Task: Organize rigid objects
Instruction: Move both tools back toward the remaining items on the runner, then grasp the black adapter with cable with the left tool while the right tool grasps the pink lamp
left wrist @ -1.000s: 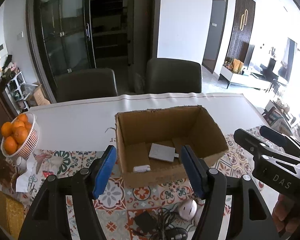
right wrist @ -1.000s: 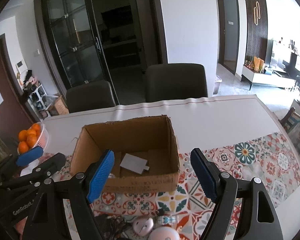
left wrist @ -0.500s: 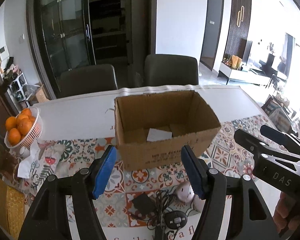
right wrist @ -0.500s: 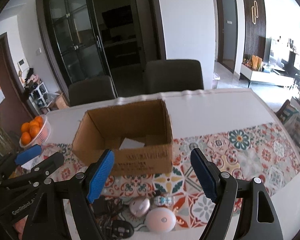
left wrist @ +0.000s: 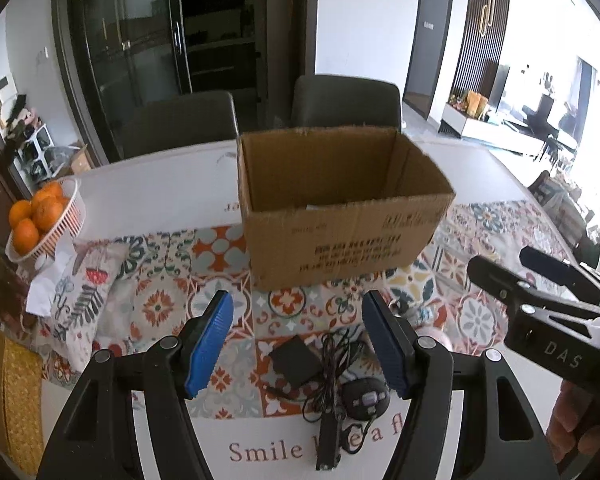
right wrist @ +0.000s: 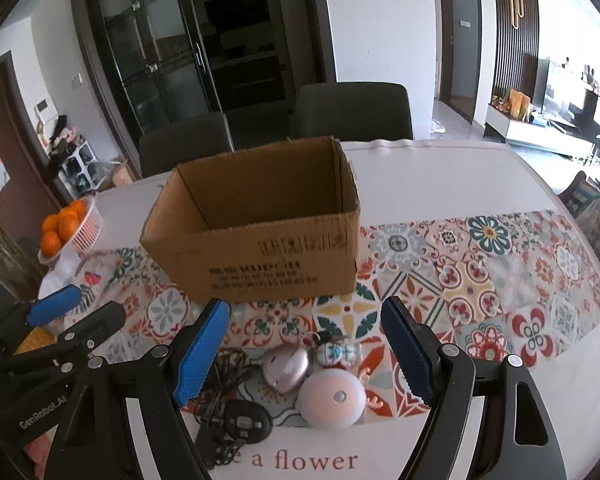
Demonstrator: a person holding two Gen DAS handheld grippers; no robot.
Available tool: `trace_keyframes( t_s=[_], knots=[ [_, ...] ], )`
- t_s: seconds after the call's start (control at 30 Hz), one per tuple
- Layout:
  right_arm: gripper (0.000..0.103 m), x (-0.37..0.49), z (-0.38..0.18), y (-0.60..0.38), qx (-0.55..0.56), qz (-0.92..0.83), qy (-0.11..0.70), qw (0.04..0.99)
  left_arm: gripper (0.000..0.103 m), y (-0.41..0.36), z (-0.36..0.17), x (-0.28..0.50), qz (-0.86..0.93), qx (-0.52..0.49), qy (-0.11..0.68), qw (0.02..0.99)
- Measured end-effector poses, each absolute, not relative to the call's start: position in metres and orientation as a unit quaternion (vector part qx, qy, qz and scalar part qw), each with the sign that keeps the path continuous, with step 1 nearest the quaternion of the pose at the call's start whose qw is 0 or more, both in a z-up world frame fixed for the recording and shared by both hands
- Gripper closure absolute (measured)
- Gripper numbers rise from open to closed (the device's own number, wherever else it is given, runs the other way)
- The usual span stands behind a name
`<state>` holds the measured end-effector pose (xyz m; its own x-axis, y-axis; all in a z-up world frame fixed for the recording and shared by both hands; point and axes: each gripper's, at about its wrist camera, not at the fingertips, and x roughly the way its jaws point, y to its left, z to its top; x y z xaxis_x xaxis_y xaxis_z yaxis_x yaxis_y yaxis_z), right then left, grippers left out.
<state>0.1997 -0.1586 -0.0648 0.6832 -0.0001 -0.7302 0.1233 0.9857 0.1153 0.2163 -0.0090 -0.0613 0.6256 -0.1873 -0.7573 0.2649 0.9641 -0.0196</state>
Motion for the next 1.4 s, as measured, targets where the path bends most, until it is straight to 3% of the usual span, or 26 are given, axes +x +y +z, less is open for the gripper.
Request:
trace_keyframes(
  t_s=[0.53,0.77,1.4],
  knots=[
    [0.024,0.185,-0.106,-0.157,0.088,-0.049,0.447,0.889,0.037,-0.007,-0.109,0.213,-0.148,0.028,0.477,0.866],
    [0.017,0.184,-0.125,-0.156,0.096,-0.056,0.477,0.872,0.027,-0.009,-0.127,0.217,-0.164,0.035,0.498,0.851],
    [0.013,0.192,-0.183,-0.164,0.118,-0.077,0.562,0.815,0.018,-0.022,-0.184,0.239,-0.192,0.064,0.565,0.8]
  ],
)
